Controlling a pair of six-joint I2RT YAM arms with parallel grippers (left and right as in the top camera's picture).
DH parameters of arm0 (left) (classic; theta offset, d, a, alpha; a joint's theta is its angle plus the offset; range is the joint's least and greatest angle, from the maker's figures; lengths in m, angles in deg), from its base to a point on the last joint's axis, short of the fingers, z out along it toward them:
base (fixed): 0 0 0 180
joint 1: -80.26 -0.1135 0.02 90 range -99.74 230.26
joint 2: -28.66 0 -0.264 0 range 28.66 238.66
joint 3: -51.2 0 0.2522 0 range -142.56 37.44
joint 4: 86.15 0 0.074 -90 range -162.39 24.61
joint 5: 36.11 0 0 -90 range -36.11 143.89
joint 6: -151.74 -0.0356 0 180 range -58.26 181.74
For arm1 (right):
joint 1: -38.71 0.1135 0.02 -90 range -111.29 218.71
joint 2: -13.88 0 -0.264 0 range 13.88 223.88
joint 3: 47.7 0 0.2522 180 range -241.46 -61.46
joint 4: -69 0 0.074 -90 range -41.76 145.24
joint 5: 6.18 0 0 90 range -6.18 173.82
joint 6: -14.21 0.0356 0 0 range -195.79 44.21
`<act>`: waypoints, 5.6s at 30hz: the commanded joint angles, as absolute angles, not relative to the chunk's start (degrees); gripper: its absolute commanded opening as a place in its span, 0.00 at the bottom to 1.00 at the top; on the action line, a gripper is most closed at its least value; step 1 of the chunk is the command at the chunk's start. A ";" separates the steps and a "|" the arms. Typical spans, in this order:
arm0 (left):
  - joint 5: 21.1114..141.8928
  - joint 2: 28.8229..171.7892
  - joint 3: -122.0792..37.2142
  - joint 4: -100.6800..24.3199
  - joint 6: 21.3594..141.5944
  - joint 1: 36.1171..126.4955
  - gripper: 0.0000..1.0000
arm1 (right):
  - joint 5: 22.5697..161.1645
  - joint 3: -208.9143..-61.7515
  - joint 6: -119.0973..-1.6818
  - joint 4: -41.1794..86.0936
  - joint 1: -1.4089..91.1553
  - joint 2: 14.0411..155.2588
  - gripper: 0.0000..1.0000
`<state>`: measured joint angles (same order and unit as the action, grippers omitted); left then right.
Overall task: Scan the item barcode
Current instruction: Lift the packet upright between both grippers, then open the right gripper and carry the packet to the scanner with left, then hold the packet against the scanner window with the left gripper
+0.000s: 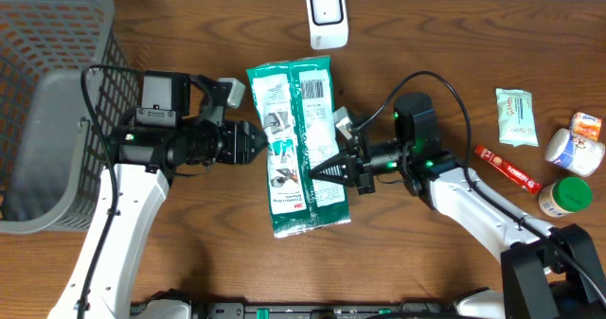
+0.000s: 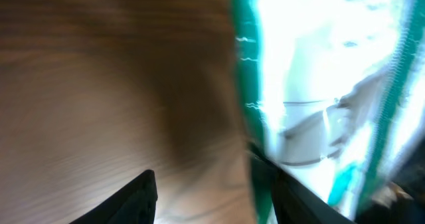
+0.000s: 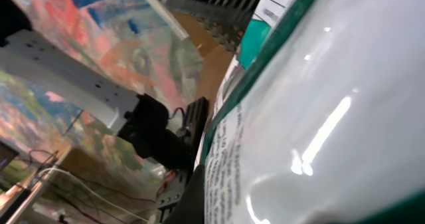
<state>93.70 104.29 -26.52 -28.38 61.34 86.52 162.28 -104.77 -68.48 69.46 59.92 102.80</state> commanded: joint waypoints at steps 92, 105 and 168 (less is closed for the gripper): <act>80.87 102.96 -45.97 -22.85 50.14 93.36 0.07 | 158.48 -104.79 -38.36 79.93 37.50 101.84 0.99; 49.37 113.74 -59.42 -20.33 37.12 106.93 0.07 | 157.34 -104.79 -39.23 74.53 33.30 101.84 0.99; 38.38 163.99 -59.39 -86.08 3.26 103.76 0.07 | 157.34 -104.79 -39.23 74.53 33.30 101.84 0.99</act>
